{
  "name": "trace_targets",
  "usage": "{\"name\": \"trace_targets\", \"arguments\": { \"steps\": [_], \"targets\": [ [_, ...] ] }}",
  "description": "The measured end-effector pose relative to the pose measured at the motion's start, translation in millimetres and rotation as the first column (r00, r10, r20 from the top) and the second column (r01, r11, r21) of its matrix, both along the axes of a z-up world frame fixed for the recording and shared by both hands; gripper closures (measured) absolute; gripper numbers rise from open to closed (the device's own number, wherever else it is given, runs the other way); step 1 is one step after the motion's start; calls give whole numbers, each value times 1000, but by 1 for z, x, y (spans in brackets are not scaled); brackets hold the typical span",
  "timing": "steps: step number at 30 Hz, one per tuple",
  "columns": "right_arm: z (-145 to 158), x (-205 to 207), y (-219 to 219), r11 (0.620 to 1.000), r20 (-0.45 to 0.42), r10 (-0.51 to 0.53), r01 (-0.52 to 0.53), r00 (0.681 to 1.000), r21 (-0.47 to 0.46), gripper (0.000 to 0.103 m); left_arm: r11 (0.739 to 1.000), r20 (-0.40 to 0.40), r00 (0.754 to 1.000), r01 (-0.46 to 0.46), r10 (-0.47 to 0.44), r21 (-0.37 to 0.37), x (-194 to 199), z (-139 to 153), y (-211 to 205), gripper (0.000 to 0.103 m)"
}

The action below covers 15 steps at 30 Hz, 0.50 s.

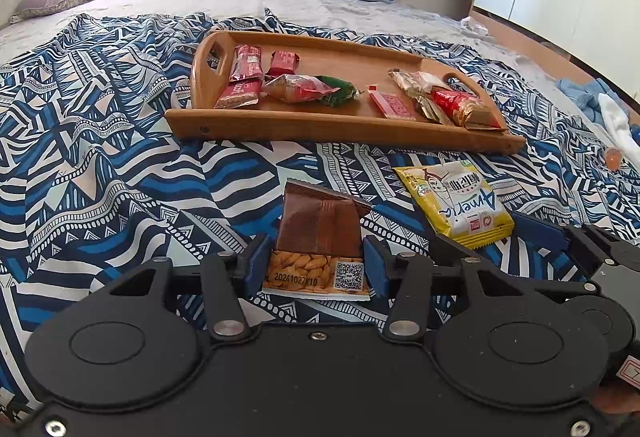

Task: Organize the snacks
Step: 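Grasp the almond pack with the left tool while the right tool grasps the yellow chip bag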

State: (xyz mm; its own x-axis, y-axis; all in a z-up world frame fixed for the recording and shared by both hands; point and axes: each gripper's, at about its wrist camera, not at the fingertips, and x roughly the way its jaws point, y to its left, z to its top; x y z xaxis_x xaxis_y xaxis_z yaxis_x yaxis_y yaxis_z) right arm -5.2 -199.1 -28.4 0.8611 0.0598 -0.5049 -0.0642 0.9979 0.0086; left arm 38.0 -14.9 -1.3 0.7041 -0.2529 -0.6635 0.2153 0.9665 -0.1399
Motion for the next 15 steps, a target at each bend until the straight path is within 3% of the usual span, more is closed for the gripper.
{"name": "trace_targets", "arguments": {
  "steps": [9, 15],
  "targets": [
    [2, -1, -4, 1000, -1, -23, 23, 1000, 8, 20, 1000, 0, 1000, 0, 0, -4, 0, 0, 0, 55],
    [3, 7, 0, 998, -4, -41, 41, 999, -37, 13, 1000, 1, 1000, 1, -1, -6, -1, -1, 0, 55]
  ]
}}
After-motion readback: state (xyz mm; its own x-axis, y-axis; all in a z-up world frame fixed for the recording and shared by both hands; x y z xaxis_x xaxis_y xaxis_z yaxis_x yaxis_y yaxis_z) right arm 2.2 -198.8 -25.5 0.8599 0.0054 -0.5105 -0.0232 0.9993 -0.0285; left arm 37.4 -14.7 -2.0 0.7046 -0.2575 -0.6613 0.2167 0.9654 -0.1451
